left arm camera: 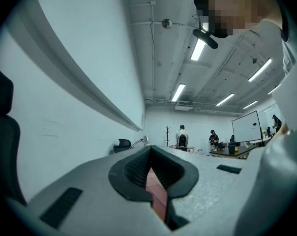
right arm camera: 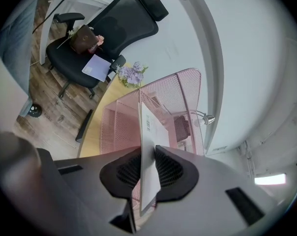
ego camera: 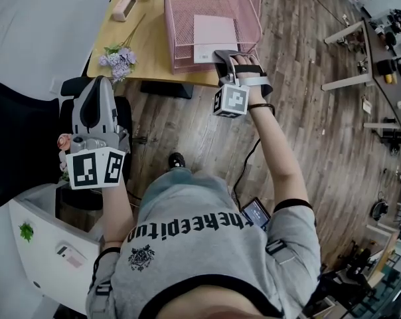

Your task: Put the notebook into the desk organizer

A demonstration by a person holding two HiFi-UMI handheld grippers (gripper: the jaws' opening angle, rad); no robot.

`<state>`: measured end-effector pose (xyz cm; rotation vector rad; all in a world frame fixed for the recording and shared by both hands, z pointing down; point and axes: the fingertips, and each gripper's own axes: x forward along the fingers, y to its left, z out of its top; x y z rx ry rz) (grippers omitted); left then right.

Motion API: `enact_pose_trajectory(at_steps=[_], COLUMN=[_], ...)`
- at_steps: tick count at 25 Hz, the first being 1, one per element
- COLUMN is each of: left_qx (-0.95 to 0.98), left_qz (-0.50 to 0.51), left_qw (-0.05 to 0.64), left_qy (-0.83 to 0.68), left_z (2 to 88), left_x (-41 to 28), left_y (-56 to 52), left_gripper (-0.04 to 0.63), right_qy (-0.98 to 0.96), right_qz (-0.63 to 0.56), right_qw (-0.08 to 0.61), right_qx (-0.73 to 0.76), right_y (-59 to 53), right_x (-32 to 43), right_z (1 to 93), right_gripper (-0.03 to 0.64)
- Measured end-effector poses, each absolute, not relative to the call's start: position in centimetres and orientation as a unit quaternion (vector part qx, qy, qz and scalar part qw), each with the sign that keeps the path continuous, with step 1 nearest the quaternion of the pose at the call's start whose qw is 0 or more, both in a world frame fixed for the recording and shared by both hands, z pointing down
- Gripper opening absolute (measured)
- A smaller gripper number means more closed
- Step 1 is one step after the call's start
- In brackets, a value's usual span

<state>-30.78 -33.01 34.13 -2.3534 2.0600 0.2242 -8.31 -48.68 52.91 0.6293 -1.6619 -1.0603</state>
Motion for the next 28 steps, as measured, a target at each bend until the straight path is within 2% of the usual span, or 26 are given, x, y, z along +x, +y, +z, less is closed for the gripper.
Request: enact_pose_trajectory(at_steps=[8,15,17,20,28], left_qx=[-0.757,-0.758,-0.760,-0.760,-0.755], left_qz=[0.069,0.069,0.070,0.071,0.070], left_qw=[-0.001,0.000,0.001,0.001,0.000], left_qy=[0.649,0.648,0.646,0.645,0.652], left_z=[34.4,34.3,34.2,34.2,34.4], left_x=[-30.1,-30.0,-29.9,-29.9,-30.6], left_y=[-33.4,-33.3,-33.3,-33.2,-32.7], left_gripper=[0.003,0.003,0.003,0.003,0.003], right_qy=[-0.708,-0.722,-0.722,-0.717,-0.682], right_qz=[-0.386,-0.397,-0.410,-0.426,-0.453], right_qw=[0.539,0.517,0.508,0.501,0.513], right_qx=[0.243,0.232,0.229,0.232,0.258], right_y=[-48.4,-46.3,-45.6,-45.5,-48.3], right_x=[-7.5,-8.1,-8.5,-8.7,-9.0], right_z=[55.2,54.6,54.1,53.5,52.8], right_gripper=[0.095,0.097,0.094,0.029,0.017])
